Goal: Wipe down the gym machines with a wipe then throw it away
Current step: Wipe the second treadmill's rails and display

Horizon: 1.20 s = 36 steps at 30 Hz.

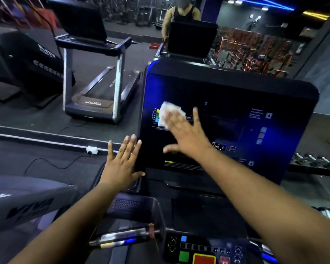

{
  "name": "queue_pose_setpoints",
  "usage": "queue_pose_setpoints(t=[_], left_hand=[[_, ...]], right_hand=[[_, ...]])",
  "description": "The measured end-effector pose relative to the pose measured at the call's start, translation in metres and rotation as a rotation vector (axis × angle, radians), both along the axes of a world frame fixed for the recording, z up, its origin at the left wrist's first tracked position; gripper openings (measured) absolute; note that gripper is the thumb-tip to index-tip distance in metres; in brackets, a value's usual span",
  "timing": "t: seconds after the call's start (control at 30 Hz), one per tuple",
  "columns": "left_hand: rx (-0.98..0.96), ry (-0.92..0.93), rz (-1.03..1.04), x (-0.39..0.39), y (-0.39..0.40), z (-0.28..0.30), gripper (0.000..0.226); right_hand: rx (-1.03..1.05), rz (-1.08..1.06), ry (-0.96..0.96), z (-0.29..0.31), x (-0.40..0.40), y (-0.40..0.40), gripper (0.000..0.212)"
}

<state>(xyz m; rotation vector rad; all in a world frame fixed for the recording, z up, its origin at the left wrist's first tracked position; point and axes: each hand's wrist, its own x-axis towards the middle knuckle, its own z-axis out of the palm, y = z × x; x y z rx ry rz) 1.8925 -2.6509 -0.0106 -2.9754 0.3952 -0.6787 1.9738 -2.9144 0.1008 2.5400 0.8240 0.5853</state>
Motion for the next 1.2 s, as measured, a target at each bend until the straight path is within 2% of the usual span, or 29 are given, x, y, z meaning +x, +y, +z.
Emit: queue_pose_setpoints(t=[0.1,0.17,0.37,0.5,0.6,0.7,0.8,0.87,0.97,1.03,1.2], left_hand=[[0.005,0.005,0.005,-0.002,0.003,0.001,0.129],[0.004,0.003,0.013,-0.005,0.004,0.001,0.131],[0.046,0.019,0.011,-0.014,0.011,-0.008,0.134],[0.085,0.043,-0.037,-0.02,0.006,-0.017,0.129],[0.138,0.061,-0.123,-0.023,-0.012,-0.022,0.121],[0.158,0.079,-0.163,-0.025,-0.032,-0.026,0.115],[0.168,0.101,-0.195,-0.025,-0.049,-0.031,0.113],[0.175,0.11,-0.218,-0.026,-0.058,-0.034,0.114],[0.179,0.122,-0.273,-0.025,-0.074,-0.035,0.115],[0.175,0.121,-0.305,-0.026,-0.081,-0.035,0.113],[0.155,0.121,-0.374,-0.03,-0.099,-0.037,0.112]], right_hand=[[0.199,-0.075,-0.033,0.024,0.008,0.038,0.124],[0.235,-0.072,0.005,0.011,0.001,0.053,0.125],[-0.042,0.119,0.168,-0.103,-0.061,0.051,0.114],[-0.125,0.085,0.266,-0.151,-0.101,0.023,0.101],[-0.126,0.006,0.275,-0.154,-0.118,-0.017,0.1],[0.004,-0.127,0.301,-0.153,-0.135,-0.065,0.101],[0.165,-0.271,0.309,-0.156,-0.157,-0.102,0.087],[0.246,-0.341,0.309,-0.159,-0.165,-0.095,0.081],[0.281,-0.303,0.291,-0.162,-0.169,-0.056,0.079],[0.228,-0.238,0.264,-0.158,-0.166,-0.039,0.076],[0.221,-0.313,0.232,-0.145,-0.16,-0.095,0.061]])
